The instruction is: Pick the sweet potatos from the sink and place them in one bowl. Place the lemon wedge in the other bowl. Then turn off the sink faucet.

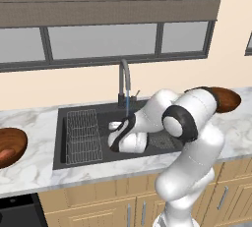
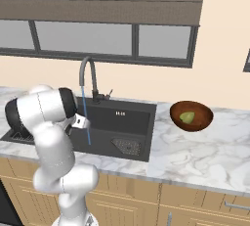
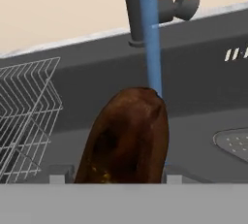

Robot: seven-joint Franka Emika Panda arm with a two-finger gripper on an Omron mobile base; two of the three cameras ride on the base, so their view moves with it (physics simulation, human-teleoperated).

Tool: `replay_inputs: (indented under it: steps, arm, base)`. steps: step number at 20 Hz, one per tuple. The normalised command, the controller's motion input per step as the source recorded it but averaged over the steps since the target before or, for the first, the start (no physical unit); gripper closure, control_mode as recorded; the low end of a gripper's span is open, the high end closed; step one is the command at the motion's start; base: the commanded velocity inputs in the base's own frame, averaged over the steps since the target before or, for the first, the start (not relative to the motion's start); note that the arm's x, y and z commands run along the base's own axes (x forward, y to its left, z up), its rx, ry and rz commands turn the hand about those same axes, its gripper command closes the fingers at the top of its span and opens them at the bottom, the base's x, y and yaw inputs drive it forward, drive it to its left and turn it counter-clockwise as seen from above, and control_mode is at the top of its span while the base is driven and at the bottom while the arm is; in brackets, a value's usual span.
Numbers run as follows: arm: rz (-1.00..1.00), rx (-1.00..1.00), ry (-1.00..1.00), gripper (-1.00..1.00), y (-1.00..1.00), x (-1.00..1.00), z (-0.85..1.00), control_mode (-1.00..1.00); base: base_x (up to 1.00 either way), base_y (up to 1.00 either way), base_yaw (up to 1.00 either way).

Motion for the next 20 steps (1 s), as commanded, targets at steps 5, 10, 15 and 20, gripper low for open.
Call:
replay_inputs:
  steps: [5, 10, 15, 20]
  arm:
    - [-0.02, -0.06, -0.09, 1.00, 0.23, -0.74, 1.00, -1.00]
    - [-0.01, -0.05, -0.04, 1.00, 0.36, -0.72, 1.00, -1.00]
    - [0.00, -0.05, 0.00, 1.00, 0.54, -0.68, 1.00, -1.00]
    - [0.00, -0.02, 0.12, 1.00, 0.48, -0.72, 1.00, -1.00]
  base:
    - [0.00, 0.00, 0.00]
    - [0.00, 0.00, 0.00]
    - [0.00, 0.00, 0.00]
    - [0.00, 0.00, 0.00]
